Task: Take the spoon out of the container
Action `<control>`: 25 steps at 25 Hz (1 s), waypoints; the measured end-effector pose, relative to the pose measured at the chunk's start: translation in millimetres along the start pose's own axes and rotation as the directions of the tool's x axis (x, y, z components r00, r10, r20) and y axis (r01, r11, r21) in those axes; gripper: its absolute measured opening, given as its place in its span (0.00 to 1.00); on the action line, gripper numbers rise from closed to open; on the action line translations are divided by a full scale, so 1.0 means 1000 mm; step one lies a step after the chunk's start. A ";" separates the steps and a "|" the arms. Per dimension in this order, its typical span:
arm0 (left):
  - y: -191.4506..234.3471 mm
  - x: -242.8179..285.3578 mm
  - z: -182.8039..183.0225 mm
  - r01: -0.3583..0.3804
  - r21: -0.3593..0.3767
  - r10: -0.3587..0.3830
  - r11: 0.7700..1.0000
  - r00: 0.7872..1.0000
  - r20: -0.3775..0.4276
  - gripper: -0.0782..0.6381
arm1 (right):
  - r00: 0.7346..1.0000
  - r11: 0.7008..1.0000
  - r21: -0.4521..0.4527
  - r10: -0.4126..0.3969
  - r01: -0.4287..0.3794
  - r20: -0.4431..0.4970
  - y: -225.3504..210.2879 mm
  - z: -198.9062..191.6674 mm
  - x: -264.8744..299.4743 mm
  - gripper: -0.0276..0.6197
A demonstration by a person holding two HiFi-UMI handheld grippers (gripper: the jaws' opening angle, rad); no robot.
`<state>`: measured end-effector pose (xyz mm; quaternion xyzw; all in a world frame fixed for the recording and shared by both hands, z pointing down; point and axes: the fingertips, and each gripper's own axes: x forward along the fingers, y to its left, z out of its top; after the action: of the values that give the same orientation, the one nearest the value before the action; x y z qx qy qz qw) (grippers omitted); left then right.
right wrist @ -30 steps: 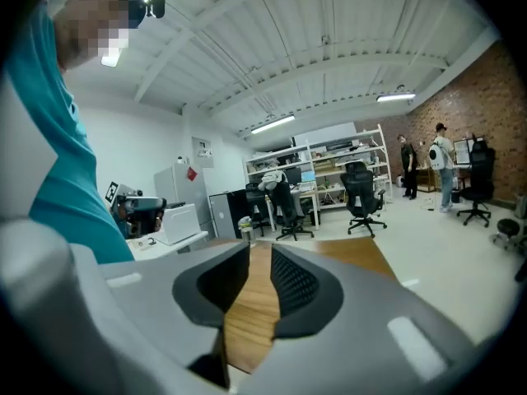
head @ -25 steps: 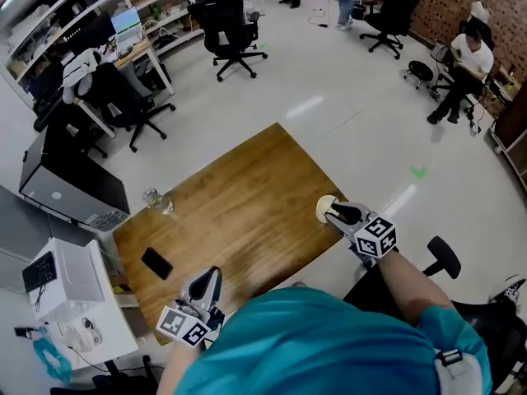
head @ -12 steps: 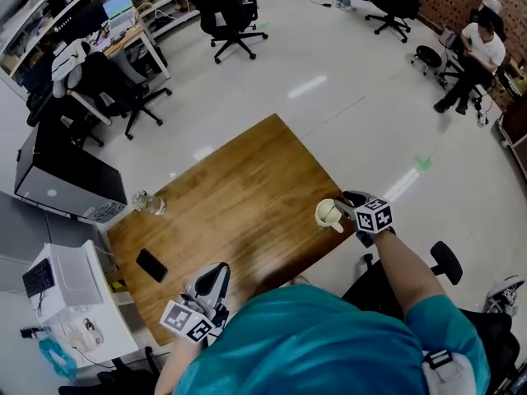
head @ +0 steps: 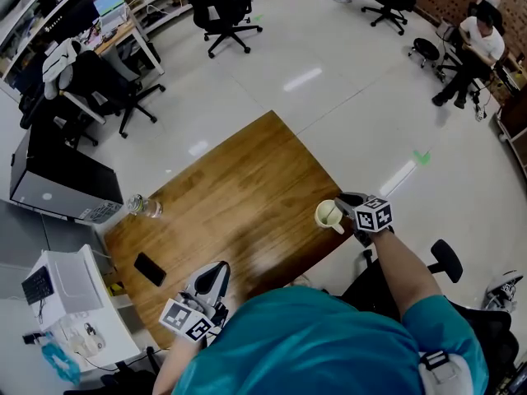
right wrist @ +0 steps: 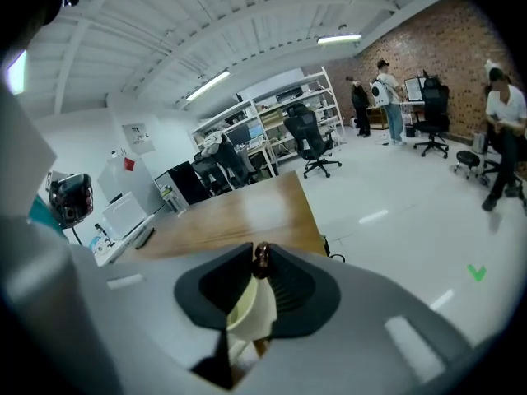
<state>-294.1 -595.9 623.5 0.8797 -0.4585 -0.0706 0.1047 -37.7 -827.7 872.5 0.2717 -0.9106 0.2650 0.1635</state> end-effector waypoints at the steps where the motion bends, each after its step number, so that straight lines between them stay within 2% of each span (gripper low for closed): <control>1: 0.000 0.000 0.000 0.000 0.000 0.000 1.000 1.000 -0.001 0.11 | 1.000 1.000 -0.015 0.007 -0.007 0.009 0.004 0.004 -0.002 0.13; 6: -0.024 0.012 0.009 -0.013 0.012 0.013 1.000 1.000 -0.002 0.11 | 0.994 0.997 -0.034 0.066 -0.064 0.084 0.024 0.052 -0.049 0.11; 9: -0.047 0.014 0.014 -0.030 0.030 0.030 0.999 1.000 0.002 0.11 | 0.975 0.989 -0.059 0.145 -0.137 0.169 0.061 0.098 -0.090 0.10; 12: -0.078 0.017 0.019 -0.051 0.048 0.051 0.998 0.999 0.003 0.10 | 0.937 0.968 -0.099 0.247 -0.229 0.248 0.107 0.141 -0.137 0.10; 15: -0.110 0.020 0.010 -0.074 0.071 0.074 0.995 0.997 0.003 0.11 | 0.878 0.931 -0.134 0.365 -0.340 0.308 0.143 0.157 -0.178 0.10; 17: -0.122 0.019 0.003 -0.088 0.091 0.089 0.992 0.996 -0.001 0.11 | 0.839 0.901 -0.148 0.433 -0.408 0.329 0.165 0.156 -0.190 0.10; 19: -0.131 0.005 -0.003 -0.106 0.108 0.106 0.988 0.994 0.004 0.11 | 0.809 0.870 -0.163 0.494 -0.466 0.319 0.194 0.139 -0.190 0.10; 23: -0.160 -0.063 -0.021 -0.145 0.116 0.140 0.983 0.989 0.045 0.11 | 0.768 0.811 -0.192 0.586 -0.553 0.259 0.277 0.066 -0.190 0.10; 25: -0.178 -0.100 -0.017 -0.150 0.126 0.143 0.981 0.988 0.063 0.11 | 0.739 0.774 -0.211 0.632 -0.596 0.231 0.330 0.044 -0.199 0.10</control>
<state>-206.1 -412.8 598.1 0.8461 -0.5285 -0.0563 0.0396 -77.5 -536.3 619.0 -0.0192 -0.9772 0.2049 -0.0517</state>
